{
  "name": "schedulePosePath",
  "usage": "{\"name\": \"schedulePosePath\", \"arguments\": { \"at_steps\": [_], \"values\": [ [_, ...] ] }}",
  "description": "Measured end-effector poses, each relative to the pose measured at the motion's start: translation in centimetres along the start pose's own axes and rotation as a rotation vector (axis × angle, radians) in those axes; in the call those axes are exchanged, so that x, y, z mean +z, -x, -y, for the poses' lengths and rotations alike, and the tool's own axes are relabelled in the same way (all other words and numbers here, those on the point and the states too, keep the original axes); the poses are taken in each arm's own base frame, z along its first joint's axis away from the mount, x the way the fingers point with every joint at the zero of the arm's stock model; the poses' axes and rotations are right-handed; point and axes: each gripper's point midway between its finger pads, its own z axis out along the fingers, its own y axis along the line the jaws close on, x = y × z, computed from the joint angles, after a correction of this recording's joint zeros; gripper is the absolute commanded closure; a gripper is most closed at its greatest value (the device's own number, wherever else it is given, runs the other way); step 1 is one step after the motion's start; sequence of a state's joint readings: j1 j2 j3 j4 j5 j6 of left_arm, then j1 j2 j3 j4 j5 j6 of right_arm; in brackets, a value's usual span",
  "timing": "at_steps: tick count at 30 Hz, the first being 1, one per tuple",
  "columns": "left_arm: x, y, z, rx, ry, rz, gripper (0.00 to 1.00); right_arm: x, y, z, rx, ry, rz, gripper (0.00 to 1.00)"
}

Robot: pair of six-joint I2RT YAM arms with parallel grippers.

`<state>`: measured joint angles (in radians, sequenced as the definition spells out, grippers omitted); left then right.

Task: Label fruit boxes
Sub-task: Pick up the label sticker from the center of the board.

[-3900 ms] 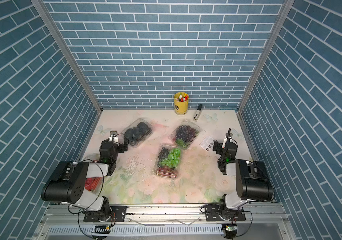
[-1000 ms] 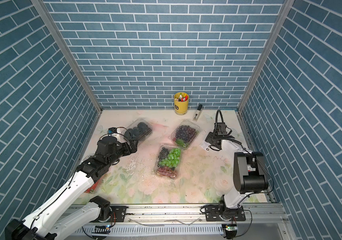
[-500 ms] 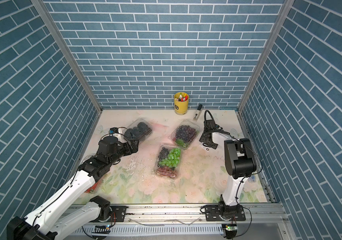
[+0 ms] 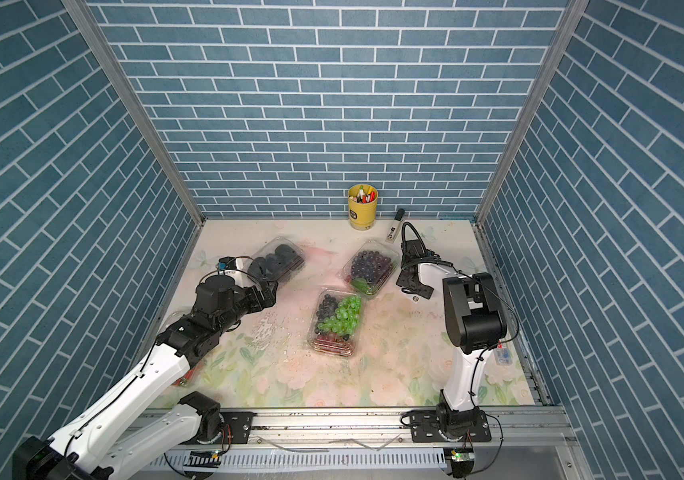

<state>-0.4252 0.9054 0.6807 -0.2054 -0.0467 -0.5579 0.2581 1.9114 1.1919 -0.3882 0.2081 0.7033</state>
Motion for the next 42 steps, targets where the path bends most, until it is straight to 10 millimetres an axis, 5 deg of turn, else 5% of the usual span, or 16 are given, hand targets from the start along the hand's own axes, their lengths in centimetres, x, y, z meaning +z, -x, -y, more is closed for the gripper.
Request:
{"name": "schedulePosePath", "arguments": {
  "at_steps": [10, 16, 22, 33, 42],
  "values": [
    [-0.3, 0.2, 0.1, -0.007, -0.007, 0.01, 0.0, -0.3, -0.5, 0.2, -0.018, 0.008, 0.034, 0.87],
    [-0.1, -0.1, 0.8, -0.018, -0.043, -0.011, 0.0, -2.1, -3.1, 1.6, -0.07, 0.016, 0.023, 0.88],
    [0.8, -0.8, 2.6, -0.065, -0.137, -0.06, 0.0, -7.6, -2.7, 1.1, -0.165, 0.123, 0.153, 0.87],
    [2.5, -1.5, 11.0, -0.152, -0.433, -0.168, 0.08, -20.8, -3.8, -4.5, -0.398, 0.543, 0.449, 0.85],
    [1.1, 0.6, 19.7, -0.073, -0.657, -0.138, 0.16, -25.1, -8.5, -8.9, -0.596, 0.761, 0.459, 0.83]
  ]
}}
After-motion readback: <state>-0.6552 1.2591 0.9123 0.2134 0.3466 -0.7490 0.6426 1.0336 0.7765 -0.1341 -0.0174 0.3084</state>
